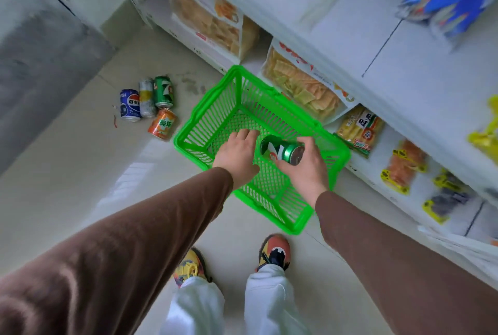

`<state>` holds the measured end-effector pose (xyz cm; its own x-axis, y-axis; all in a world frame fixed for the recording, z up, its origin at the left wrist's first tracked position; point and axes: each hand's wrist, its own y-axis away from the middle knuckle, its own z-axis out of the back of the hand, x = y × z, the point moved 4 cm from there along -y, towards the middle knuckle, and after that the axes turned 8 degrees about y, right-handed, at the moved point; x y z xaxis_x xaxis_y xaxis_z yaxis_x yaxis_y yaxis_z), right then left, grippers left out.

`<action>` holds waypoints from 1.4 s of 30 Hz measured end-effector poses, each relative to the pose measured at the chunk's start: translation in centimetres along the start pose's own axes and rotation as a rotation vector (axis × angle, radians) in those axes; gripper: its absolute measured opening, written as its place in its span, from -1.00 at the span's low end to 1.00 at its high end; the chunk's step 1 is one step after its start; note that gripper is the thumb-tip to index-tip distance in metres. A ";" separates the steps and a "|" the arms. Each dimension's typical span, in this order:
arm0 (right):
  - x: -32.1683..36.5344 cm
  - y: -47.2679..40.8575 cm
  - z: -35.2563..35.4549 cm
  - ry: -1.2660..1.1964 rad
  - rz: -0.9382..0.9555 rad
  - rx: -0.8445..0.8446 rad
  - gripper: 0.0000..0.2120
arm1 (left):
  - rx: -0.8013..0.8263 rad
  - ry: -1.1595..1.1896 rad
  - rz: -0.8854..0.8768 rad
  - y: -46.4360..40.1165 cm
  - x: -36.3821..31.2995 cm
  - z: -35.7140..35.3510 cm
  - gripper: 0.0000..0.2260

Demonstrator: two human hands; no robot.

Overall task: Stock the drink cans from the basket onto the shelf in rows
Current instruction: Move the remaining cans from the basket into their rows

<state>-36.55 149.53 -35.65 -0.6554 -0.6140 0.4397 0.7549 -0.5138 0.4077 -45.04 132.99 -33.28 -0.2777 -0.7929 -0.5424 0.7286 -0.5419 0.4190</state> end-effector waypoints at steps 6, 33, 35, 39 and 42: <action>13.6 9.4 15.0 -0.240 0.049 -0.227 -0.31 | -0.132 0.126 -0.061 8.4 -7.8 16.7 -0.23; 31.3 11.4 56.2 -0.360 0.194 -0.480 -0.45 | -0.251 0.136 -0.508 9.2 -35.5 49.3 -0.21; 30.4 10.4 56.7 -0.342 0.183 -0.484 -0.44 | -0.230 0.125 -0.510 8.2 -36.1 48.9 -0.21; 28.9 9.2 57.1 -0.337 0.171 -0.504 -0.40 | -0.170 0.119 -0.518 6.4 -36.6 48.5 -0.21; 28.4 8.8 57.0 -0.351 0.165 -0.515 -0.34 | -0.144 0.105 -0.531 5.1 -37.0 48.3 -0.21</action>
<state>-49.93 161.73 26.02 -0.4329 -0.5218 0.7351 0.7039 -0.7050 -0.0859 -61.33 146.08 24.11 -0.5711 -0.3855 -0.7247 0.5862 -0.8096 -0.0313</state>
